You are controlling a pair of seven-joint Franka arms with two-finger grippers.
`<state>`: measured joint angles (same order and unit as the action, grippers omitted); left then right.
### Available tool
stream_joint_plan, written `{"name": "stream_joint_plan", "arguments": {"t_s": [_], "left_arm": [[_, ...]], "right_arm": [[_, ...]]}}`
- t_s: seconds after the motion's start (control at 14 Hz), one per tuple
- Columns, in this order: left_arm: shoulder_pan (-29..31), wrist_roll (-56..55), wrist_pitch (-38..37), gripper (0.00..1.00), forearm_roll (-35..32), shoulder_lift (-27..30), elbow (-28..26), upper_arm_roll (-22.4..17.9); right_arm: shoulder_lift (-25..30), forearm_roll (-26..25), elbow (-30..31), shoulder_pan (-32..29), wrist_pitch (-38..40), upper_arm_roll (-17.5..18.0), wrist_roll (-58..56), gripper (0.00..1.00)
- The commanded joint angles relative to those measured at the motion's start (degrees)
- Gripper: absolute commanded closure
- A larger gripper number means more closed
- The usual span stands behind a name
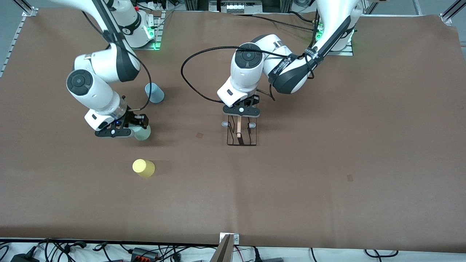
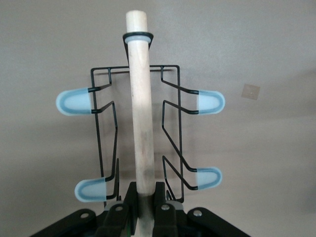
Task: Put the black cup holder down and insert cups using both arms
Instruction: 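Lift the mint cup and carry it toward the rack with the right gripper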
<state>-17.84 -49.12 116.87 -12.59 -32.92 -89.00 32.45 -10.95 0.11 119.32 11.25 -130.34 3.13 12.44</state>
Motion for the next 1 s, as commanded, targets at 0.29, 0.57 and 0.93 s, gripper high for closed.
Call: {"name": "stream_joint_plan", "arguments": {"t_s": [0.29, 0.57, 0.93], "left_arm": [[-0.7, -6.59, 5.48, 0.8, -1.48, 0.49, -2.32, -0.1], [0.17, -7.13, 3.21, 0.0, -1.48, 2.24, -1.62, -0.1], [4.73, 2.5, -14.87, 0.0, -1.48, 7.78, 1.88, 0.16]], "right_arm": [[6.55, 0.59, -3.74, 4.3, 13.35, 0.3, 7.24, 0.9], [6.12, 0.69, -4.27, 5.0, 13.97, 0.38, 7.6, 0.9], [5.42, 3.31, -5.32, 10.34, 13.01, 0.47, 16.98, 0.9]]}}
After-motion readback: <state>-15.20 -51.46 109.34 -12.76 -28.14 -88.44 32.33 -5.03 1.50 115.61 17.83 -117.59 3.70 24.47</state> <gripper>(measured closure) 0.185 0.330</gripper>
